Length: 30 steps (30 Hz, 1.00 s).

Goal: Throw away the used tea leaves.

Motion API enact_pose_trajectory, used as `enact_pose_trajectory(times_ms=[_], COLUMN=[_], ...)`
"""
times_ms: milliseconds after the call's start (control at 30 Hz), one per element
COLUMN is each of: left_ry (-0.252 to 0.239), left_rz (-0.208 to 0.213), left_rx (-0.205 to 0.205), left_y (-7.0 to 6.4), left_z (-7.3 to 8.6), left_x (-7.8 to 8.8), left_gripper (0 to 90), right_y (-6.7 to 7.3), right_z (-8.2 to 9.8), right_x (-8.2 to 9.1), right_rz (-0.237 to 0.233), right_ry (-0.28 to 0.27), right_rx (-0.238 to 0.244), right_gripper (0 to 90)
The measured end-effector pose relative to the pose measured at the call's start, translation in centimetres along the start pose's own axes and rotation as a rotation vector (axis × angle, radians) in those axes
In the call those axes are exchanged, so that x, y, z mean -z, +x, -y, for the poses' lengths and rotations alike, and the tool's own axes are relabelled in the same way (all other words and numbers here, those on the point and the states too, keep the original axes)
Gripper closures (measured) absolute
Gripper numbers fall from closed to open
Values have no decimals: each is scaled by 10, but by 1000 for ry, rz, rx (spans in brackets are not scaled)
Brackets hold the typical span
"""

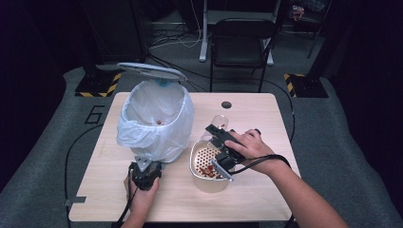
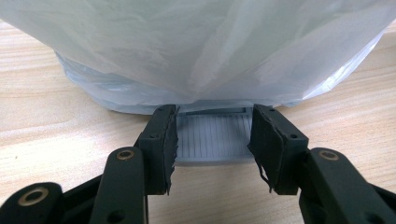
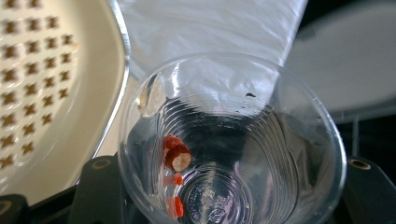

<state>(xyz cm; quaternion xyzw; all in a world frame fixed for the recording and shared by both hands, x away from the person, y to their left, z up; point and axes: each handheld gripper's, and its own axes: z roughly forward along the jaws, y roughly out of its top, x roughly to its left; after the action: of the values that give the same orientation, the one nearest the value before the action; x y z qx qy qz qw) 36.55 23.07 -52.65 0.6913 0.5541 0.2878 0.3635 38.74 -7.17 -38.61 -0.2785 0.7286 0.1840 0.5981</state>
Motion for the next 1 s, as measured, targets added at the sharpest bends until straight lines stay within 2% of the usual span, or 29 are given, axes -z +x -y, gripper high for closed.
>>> enact_pose_trajectory(times_ms=[100,167,300,400,567,867,1000], left_ry=[0,0,0,-4,-1,5,4], left_rz=[0,0,0,-1,-1,1,1], left_rx=[0,0,1,-6,0,-5,-5], left_y=[0,0,0,0,0,0,0], left_z=[0,0,0,0,0,0,0], left_x=[0,0,0,0,0,0,0], left_gripper=[514,513,514,514,514,514,513], right_y=[-4,-6,-9,-14,-28,-37,-38], right_z=[7,11,18,25,39,57,62], right_x=[-1,-1,-3,-5,-10,-19,-22], right_rz=[-1,-20,-47,-48,-98,-249,-321], right_ry=[-9,-22,-60,-80,-136,-170,-169], right_rx=[-122,-201,-424,-568,-805,-1093,-1177], right_gripper=[372,371,370,370,371,374,375])
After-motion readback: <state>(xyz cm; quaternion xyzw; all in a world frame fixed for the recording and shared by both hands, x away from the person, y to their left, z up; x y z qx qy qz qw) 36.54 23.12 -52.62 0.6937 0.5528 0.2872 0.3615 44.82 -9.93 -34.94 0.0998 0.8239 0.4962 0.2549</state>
